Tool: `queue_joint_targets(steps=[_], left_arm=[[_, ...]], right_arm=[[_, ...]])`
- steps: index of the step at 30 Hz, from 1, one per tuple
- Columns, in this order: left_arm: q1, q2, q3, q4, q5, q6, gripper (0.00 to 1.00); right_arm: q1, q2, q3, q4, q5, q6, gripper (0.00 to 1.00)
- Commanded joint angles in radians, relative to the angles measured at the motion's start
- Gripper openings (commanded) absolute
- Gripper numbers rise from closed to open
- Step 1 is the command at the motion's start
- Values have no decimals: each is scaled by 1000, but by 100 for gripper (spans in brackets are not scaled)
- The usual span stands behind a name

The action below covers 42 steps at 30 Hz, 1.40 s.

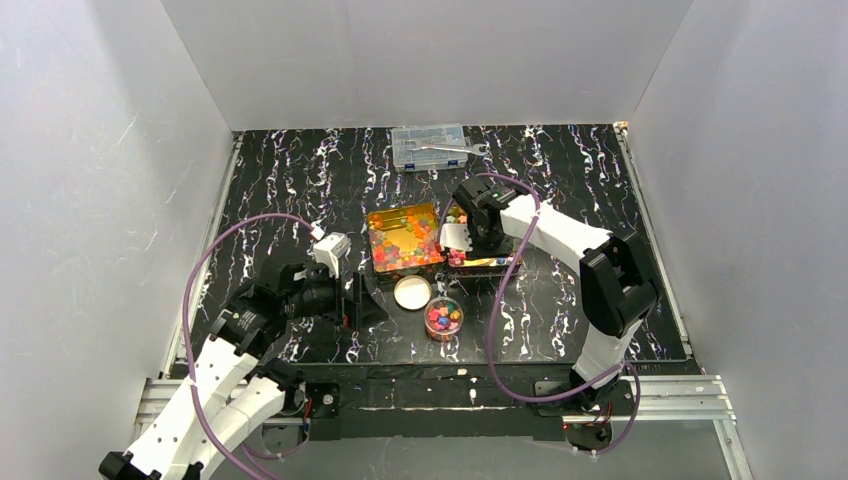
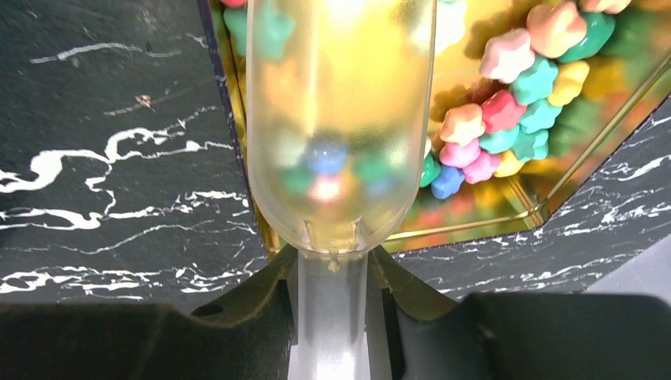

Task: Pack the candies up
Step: Scoop the fake candies from the storage box.

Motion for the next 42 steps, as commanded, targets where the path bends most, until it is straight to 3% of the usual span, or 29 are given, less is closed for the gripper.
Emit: queue_joint_targets(steps=[1,12,22,42], left_arm=[[-3,9,-6,-5,-5,10,98],[-4,24,-5,-8,-9,10,98],[-4,27,-4,-8,-9,11,98],[-4,32,-3,-13,-25,10,98]], right_arm=[[20,13,-14,-10,-169,-61,1],[8,3,-85,135,-298,89,1],[-59,-107,-163,259,-414,183,1],[-123,-253,-258,324,-331,230,1]])
